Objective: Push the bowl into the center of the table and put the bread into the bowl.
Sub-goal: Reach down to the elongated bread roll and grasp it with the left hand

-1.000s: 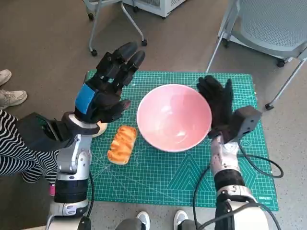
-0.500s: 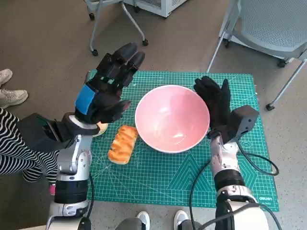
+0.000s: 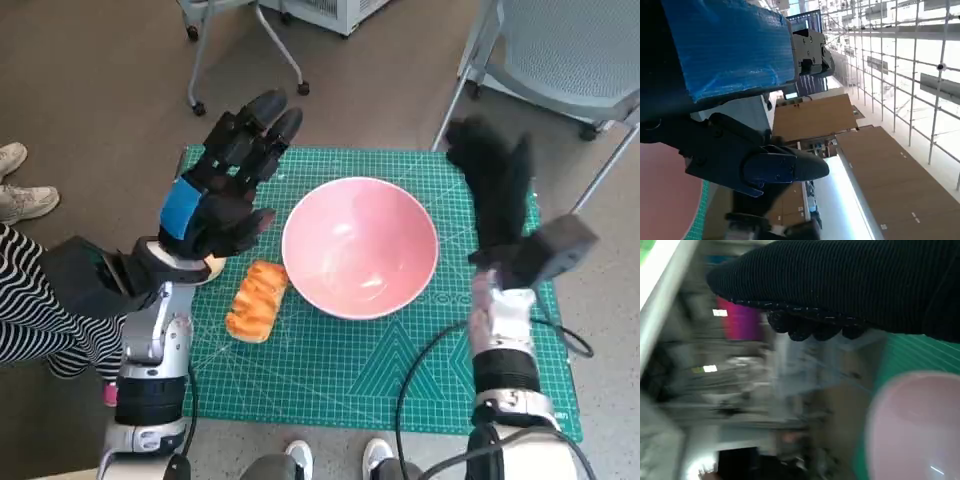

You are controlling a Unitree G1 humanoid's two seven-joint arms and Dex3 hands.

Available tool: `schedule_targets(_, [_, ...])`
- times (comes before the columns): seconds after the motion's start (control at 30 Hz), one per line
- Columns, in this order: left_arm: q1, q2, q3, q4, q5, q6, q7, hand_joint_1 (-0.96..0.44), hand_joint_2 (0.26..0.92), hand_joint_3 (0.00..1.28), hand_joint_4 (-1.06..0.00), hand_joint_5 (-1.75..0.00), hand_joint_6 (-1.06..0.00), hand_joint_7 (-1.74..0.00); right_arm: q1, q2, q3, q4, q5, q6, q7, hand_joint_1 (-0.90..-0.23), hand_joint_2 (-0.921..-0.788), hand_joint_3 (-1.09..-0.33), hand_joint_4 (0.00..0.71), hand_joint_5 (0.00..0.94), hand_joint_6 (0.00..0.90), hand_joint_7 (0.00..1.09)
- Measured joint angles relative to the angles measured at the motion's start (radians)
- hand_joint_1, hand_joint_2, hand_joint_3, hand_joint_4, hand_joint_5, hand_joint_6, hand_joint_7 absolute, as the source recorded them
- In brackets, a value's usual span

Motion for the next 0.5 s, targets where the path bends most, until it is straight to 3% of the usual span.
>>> schedule_targets(0.2, [-0.001,-0.020,-0.009,-0.007,-0.001,0.017,0.017,-0.61,0.914,0.28,-0.05,-0.09,0.00,-0.53,0.074,-0.002,0.025,-0.225,0.002,0.001,0.015,-0.694,-0.921,-0.803,0.171,0.013,0.139,0.49])
schedule_targets(0.5, [-0.022,-0.037,-0.018,-0.021,-0.018,0.053,0.026,-0.58,0.900,0.28,-0.04,-0.09,0.00,-0.57,0.158,-0.006,0.067,-0.460,0.006,0.038,0.039,-0.712,-0.921,-0.737,0.194,0.018,0.140,0.52])
